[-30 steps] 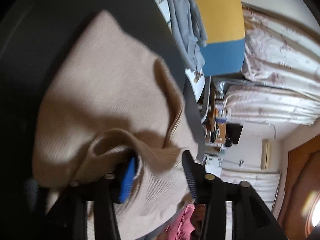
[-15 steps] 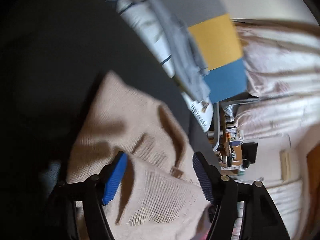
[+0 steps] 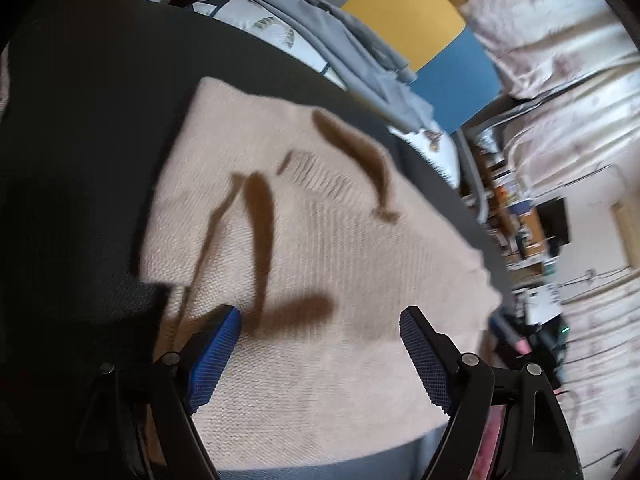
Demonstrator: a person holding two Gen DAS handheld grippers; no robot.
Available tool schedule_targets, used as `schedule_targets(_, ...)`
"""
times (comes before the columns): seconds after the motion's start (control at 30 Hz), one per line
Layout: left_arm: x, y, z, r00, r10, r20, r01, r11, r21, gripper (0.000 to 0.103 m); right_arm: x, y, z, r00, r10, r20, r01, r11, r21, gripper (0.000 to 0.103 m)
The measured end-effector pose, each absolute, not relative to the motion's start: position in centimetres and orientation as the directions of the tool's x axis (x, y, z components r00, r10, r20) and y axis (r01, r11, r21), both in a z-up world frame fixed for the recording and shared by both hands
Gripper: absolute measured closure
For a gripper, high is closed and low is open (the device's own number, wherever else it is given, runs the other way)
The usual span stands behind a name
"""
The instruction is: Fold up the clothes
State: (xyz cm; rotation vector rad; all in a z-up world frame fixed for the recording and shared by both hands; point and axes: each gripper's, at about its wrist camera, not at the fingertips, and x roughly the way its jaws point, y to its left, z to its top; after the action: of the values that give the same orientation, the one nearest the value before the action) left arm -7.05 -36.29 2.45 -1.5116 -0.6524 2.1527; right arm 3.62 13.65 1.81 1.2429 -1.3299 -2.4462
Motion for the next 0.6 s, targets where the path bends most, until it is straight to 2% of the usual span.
schedule_targets(0.07,-6.9,-35.7,2.2,-0.307,0.571,-0.761,-0.086,-0.813,-0.575,0.022,3.0,13.0,1.8,-0.637,-0.429,-0.640,-0.265,-0.658,0.705,0.065)
schedule_targets(0.1,-7.1,-35.5,2.3,-0.312,0.561,-0.767,-0.090,-0.821,-0.564,0.029,2.6,12.6,2.0,-0.626,-0.425,-0.654,-0.252,-0.684,0.685,0.067)
schedule_targets(0.13,-7.4,-35.1,2.5,-0.309,0.543,-0.781,-0.087,-0.834,-0.545,0.037,2.5,12.1,2.4,-0.623,-0.409,-0.667,-0.222,-0.725,0.652,0.075)
schedule_targets(0.2,-8.1,-34.7,2.5,-0.268,0.531,-0.804,-0.082,-0.844,-0.530,0.082,2.3,11.3,3.2,-0.601,-0.401,-0.691,-0.172,-0.780,0.602,0.081)
schedule_targets(0.23,-8.5,-34.6,2.5,-0.239,0.547,-0.803,-0.079,-0.835,-0.545,0.087,2.2,10.9,3.5,-0.586,-0.403,-0.703,-0.149,-0.799,0.583,0.089)
schedule_targets(0.27,-9.0,-34.5,2.4,-0.212,0.563,-0.799,-0.072,-0.824,-0.562,0.089,1.9,10.7,3.8,-0.570,-0.413,-0.710,-0.139,-0.804,0.579,0.095)
schedule_targets(0.37,-10.3,-35.7,2.8,-0.177,0.626,-0.759,-0.005,-0.772,-0.635,0.091,1.3,11.2,3.9,-0.534,-0.489,-0.689,-0.141,-0.752,0.643,0.097)
schedule_targets(0.5,-12.6,-36.8,4.3,-0.183,0.710,-0.680,0.044,-0.685,-0.727,0.091,0.5,13.4,3.4,-0.578,-0.601,-0.552,-0.167,-0.575,0.801,0.098)
schedule_targets(0.6,-15.1,-36.9,4.7,-0.207,0.776,-0.596,0.110,-0.587,-0.802,0.091,-0.5,15.0,3.0,-0.637,-0.606,-0.477,-0.199,-0.469,0.861,0.098)
